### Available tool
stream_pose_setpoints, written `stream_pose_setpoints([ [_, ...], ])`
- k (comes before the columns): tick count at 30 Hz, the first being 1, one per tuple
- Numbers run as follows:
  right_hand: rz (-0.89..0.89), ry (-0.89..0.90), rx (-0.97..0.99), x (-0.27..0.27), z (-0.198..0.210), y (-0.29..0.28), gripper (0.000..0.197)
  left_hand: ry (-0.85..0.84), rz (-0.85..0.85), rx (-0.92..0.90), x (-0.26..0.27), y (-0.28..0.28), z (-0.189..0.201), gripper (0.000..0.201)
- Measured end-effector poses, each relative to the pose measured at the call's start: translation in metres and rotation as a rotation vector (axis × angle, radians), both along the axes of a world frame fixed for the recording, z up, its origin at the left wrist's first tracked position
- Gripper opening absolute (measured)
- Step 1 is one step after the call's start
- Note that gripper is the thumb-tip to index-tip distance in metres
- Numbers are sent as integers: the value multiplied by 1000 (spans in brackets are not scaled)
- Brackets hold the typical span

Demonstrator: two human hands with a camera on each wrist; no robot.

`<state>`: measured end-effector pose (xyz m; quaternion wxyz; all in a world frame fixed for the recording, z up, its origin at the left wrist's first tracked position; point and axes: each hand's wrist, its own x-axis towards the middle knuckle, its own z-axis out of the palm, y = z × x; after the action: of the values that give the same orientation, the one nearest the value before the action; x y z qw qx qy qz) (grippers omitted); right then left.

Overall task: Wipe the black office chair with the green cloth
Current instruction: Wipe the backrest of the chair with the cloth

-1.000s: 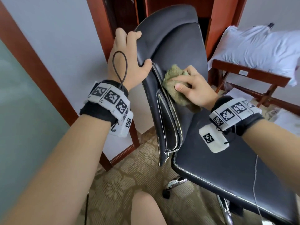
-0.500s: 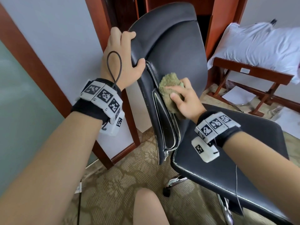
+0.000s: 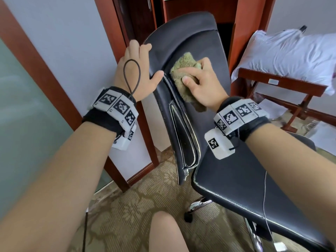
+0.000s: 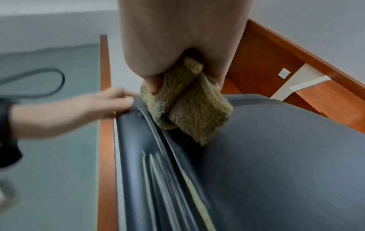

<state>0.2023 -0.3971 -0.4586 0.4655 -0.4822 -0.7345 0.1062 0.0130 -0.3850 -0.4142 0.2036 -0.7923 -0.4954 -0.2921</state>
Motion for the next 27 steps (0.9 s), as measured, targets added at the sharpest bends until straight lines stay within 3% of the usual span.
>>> stream_pose_setpoints([
  [7,-6,-59,-55,12,-87,-17,31,-82,21,-7,3,3,-7,64],
  [11,8,-184,-163,31,-112,-30,29,-137,18,-28,7,4,-8,65],
  [15,2,-205,-234,39,-90,-27,27,-201,12,-1,15,3,-12,63],
  [19,-29,15,-36,21,-43,-14,30,-275,18,15,20,3,-14,59],
  [22,22,59,57,-2,-11,0,35,-271,31,30,18,4,-15,57],
  [27,66,75,28,-15,-25,10,34,-212,97,33,17,6,-16,52],
])
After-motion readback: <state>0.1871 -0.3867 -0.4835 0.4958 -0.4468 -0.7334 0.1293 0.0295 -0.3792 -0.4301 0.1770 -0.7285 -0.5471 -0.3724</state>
